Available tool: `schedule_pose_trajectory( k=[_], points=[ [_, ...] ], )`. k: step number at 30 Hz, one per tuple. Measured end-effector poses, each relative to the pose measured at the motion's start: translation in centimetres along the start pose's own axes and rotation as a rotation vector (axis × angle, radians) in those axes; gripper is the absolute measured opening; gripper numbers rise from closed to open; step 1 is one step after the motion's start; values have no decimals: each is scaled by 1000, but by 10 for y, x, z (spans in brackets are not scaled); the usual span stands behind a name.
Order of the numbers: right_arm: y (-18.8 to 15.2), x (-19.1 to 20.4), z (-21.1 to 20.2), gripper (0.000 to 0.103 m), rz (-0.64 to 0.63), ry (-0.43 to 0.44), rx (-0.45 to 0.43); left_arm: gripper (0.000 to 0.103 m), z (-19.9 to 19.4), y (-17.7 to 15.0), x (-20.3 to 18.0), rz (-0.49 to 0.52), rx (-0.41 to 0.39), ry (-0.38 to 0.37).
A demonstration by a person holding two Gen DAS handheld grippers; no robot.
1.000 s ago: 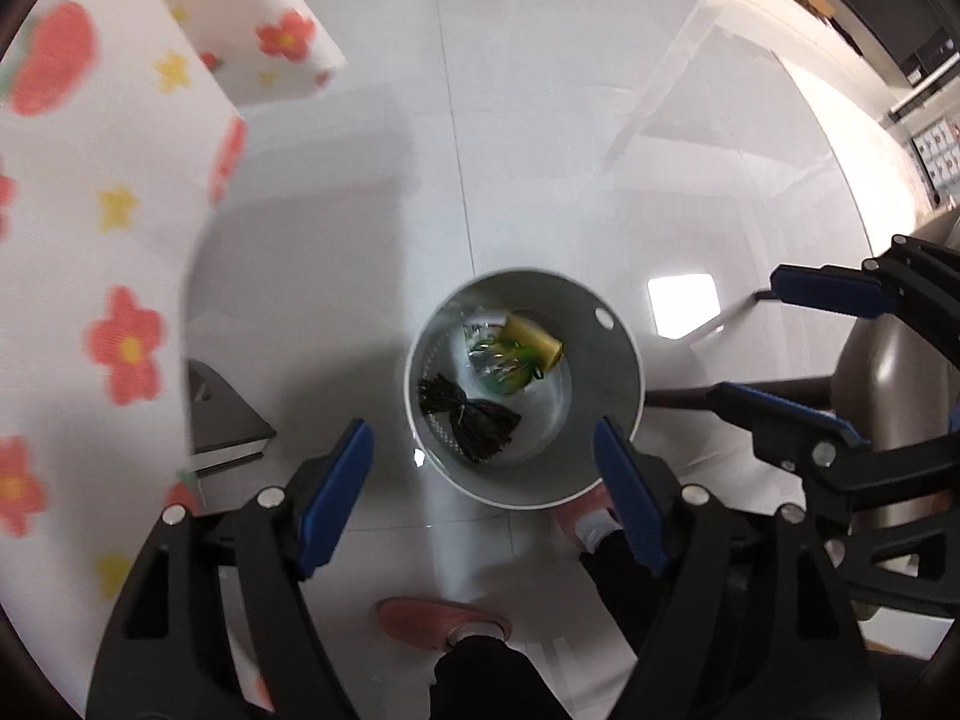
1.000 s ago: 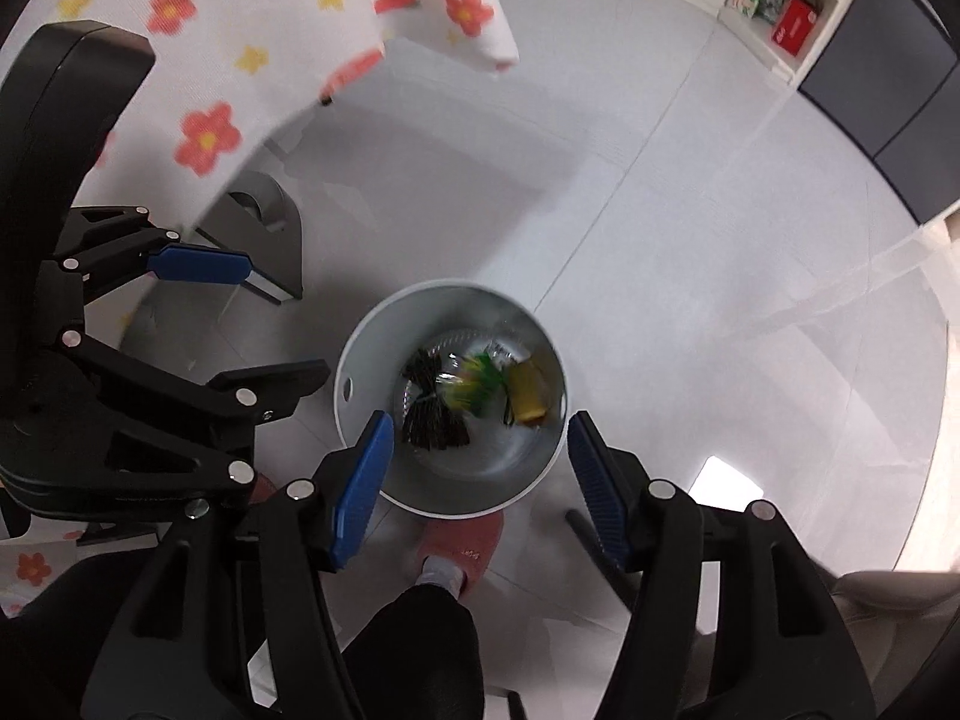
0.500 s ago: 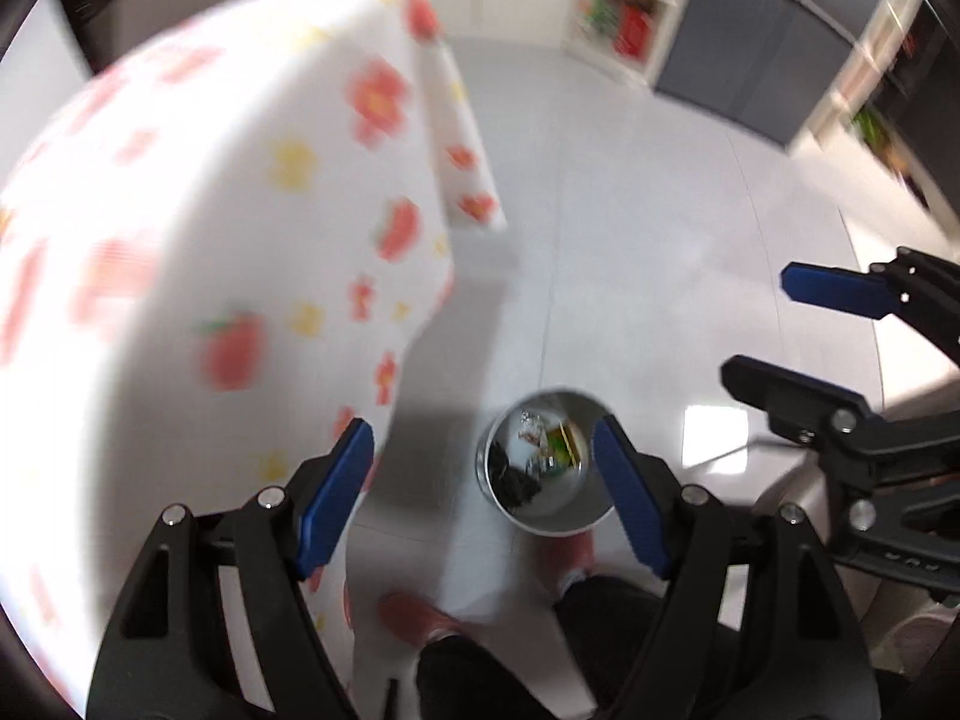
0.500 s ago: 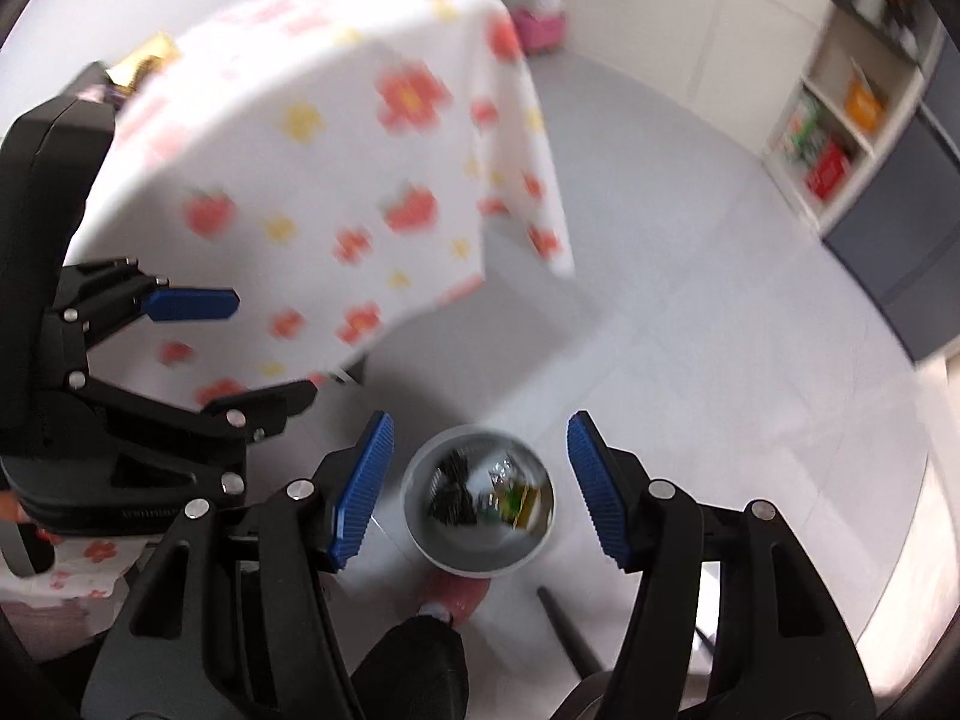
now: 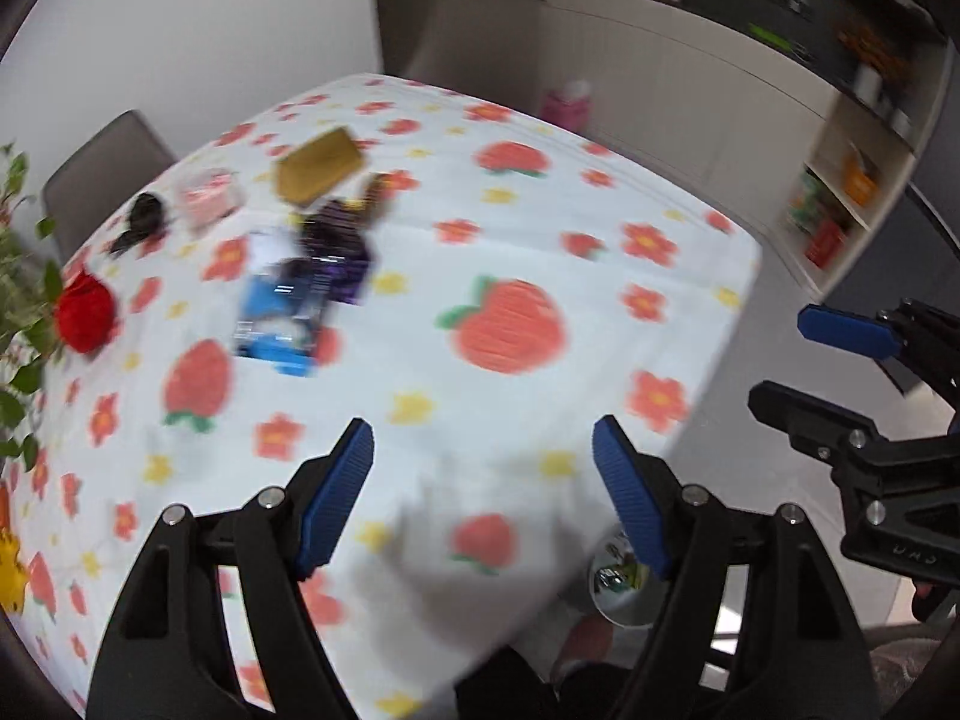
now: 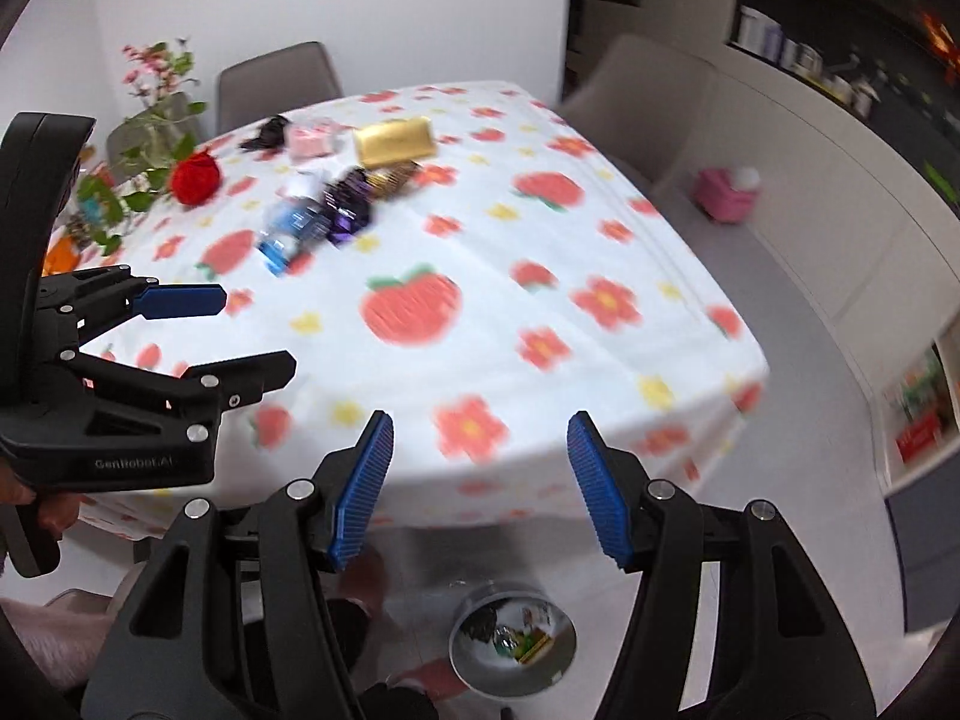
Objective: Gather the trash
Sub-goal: 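Move both tools back over the table toward the wrappers, then grasp the blue plastic packet with the left gripper while the right grasps the silver wrapper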
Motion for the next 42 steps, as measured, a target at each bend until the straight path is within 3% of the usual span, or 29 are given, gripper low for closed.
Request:
schedule_pose_trajectory(
  k=[6, 10, 15, 22, 29, 33, 34, 42],
  points=[
    [74, 54, 40, 58, -89, 65, -21, 76, -6, 32, 86, -118, -44, 63],
    [113, 80, 72, 59, -119, 100, -16, 76, 2, 45, 122, -138, -46, 81],
    [147, 103, 105, 58, -142, 122, 1, 76, 25, 45, 158, -166, -17, 78],
    [170, 128, 148, 58, -162, 131, 34, 76, 41, 37, 197, -212, 15, 99],
    [175, 134, 188, 54, -143, 107, 91, 76, 50, 37, 210, -213, 36, 93],
    [169, 131, 200, 23, -127, 121, 140, 76, 55, 41, 205, -193, 38, 74],
    [169, 130, 201, 19, -123, 123, 143, 76, 56, 43, 203, -187, 38, 69],
    [171, 113, 194, 14, -113, 90, 114, 76, 69, 58, 174, -122, 31, 6]
  ],
)
Point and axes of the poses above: each gripper's, at about its wrist camera, not at the fingertips, and z roughly the way its jaws point, x to its left, y to its top, the point moved 6 cm from there along z, roughly the way its jaws point, and after that the axes turned 4 degrees about -z, right-handed, at the moved point
